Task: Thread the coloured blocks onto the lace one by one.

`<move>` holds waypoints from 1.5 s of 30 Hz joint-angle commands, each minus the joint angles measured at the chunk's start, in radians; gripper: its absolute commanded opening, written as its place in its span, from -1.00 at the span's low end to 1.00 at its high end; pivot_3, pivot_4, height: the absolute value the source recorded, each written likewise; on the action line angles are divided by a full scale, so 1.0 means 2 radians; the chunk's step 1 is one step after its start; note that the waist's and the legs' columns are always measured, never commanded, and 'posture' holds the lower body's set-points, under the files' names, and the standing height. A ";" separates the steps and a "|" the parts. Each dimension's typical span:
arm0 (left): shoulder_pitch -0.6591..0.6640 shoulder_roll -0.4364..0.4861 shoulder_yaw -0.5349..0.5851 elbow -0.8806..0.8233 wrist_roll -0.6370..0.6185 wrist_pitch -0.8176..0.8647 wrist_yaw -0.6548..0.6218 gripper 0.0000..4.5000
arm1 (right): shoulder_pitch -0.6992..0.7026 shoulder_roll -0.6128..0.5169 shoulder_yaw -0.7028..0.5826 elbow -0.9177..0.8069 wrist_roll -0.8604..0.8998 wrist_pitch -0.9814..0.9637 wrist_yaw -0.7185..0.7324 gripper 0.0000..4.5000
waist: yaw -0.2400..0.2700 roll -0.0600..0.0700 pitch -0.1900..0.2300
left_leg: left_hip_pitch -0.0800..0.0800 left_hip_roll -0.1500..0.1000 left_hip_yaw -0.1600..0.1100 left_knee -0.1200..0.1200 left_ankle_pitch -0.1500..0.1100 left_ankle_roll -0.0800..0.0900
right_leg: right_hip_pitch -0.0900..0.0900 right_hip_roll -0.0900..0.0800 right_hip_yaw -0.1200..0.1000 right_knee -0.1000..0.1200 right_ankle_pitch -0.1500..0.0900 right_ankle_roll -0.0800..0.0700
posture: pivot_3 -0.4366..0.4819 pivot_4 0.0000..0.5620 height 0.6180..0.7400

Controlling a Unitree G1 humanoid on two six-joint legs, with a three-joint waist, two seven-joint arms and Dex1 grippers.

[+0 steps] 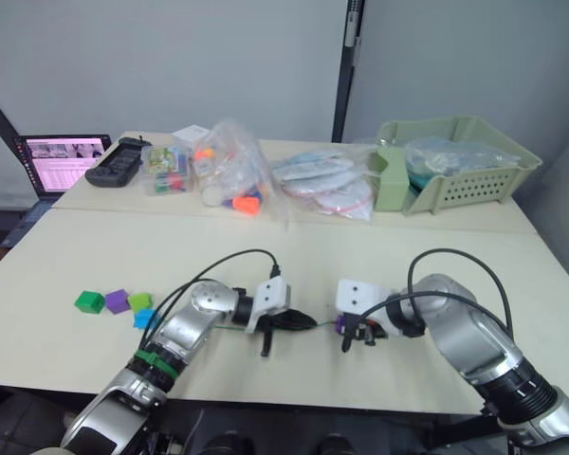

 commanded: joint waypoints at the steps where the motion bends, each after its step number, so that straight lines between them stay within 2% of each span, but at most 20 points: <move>1: -0.013 -0.016 -0.003 -0.001 -0.002 -0.006 0.003 -1.00 | -0.002 0.001 -0.005 -0.017 0.005 -0.001 -0.001 -0.42 | 0.000 0.000 0.000 | 0.000 0.000 0.000 0.000 0.000 0.000 | 0.000 0.000 0.000 0.000 0.000 0.000 | -0.05 -0.47 0.88; 7: -0.022 -0.037 -0.005 0.008 0.001 -0.007 0.008 -1.00 | 0.000 0.002 -0.003 -0.023 0.005 0.005 -0.002 -0.42 | 0.000 0.000 0.000 | 0.000 0.000 0.000 0.000 0.000 0.000 | 0.000 0.000 0.000 0.000 0.000 0.000 | -0.05 -0.47 0.88; 12: -0.024 -0.030 0.012 0.001 -0.007 0.002 0.014 -1.00 | 0.001 0.002 -0.004 -0.023 0.005 0.006 -0.002 -0.42 | 0.000 0.000 0.000 | 0.000 0.000 0.000 0.000 0.000 0.000 | 0.000 0.000 0.000 0.000 0.000 0.000 | -0.05 -0.47 0.88; 15: -0.018 -0.012 0.022 -0.012 -0.018 0.009 0.002 -0.63 | 0.002 0.001 -0.004 -0.023 0.005 0.006 -0.002 -0.42 | -0.001 0.000 0.000 | 0.000 0.000 0.000 0.000 0.000 0.000 | 0.000 0.000 0.000 0.000 0.000 0.000 | -0.05 -0.47 0.88; 24: 0.003 0.034 0.018 -0.052 -0.022 0.027 -0.019 0.68 | 0.001 0.003 0.000 -0.022 0.005 0.006 -0.001 -0.42 | 0.000 0.000 0.000 | 0.000 0.000 0.000 0.000 0.000 0.000 | 0.000 0.000 0.000 0.000 0.000 0.000 | -0.05 -0.47 0.88; 25: 0.005 0.036 0.015 -0.054 -0.019 0.026 -0.019 0.70 | 0.000 0.003 0.000 -0.022 0.005 0.006 -0.001 -0.42 | 0.000 0.000 0.000 | 0.000 0.000 0.000 0.000 0.000 0.000 | 0.000 0.000 0.000 0.000 0.000 0.000 | -0.05 -0.47 0.88; 31: 0.004 0.028 0.002 -0.040 0.001 0.027 0.005 0.70 | -0.004 0.004 0.005 -0.019 0.005 0.005 0.000 -0.42 | 0.000 0.000 0.000 | 0.000 0.000 0.000 0.000 0.000 0.000 | 0.000 0.000 0.000 0.000 0.000 0.000 | -0.05 -0.47 0.88; 34: 0.003 0.026 0.000 -0.039 0.001 0.029 0.003 0.33 | -0.004 0.005 0.005 -0.019 0.004 0.005 0.001 -0.42 | 0.000 0.000 0.000 | 0.000 0.000 0.000 0.000 0.000 0.000 | 0.000 0.000 0.000 0.000 0.000 0.000 | -0.05 -0.47 0.88; 41: 0.003 0.025 -0.003 -0.039 -0.001 0.031 -0.003 -0.75 | -0.007 0.007 0.005 -0.021 0.005 0.008 -0.001 -0.42 | 0.000 0.000 0.000 | 0.000 0.000 0.000 0.000 0.000 0.000 | 0.000 0.000 0.000 0.000 0.000 0.000 | -0.05 -0.47 0.88; 43: 0.002 0.024 -0.004 -0.037 -0.001 0.031 -0.003 -0.99 | -0.009 0.008 0.005 -0.020 0.006 0.009 0.000 -0.42 | 0.000 0.000 0.000 | 0.000 0.000 0.000 0.000 0.000 0.000 | 0.000 0.000 0.000 0.000 0.000 0.000 | -0.05 -0.47 0.88; 45: 0.002 0.022 -0.005 -0.038 -0.001 0.030 -0.003 -1.00 | -0.011 0.008 0.004 -0.020 0.007 0.010 0.001 -0.42 | 0.000 0.000 0.000 | 0.000 0.000 0.000 0.000 0.000 0.000 | 0.000 0.000 0.000 0.000 0.000 0.000 | -0.05 -0.47 0.88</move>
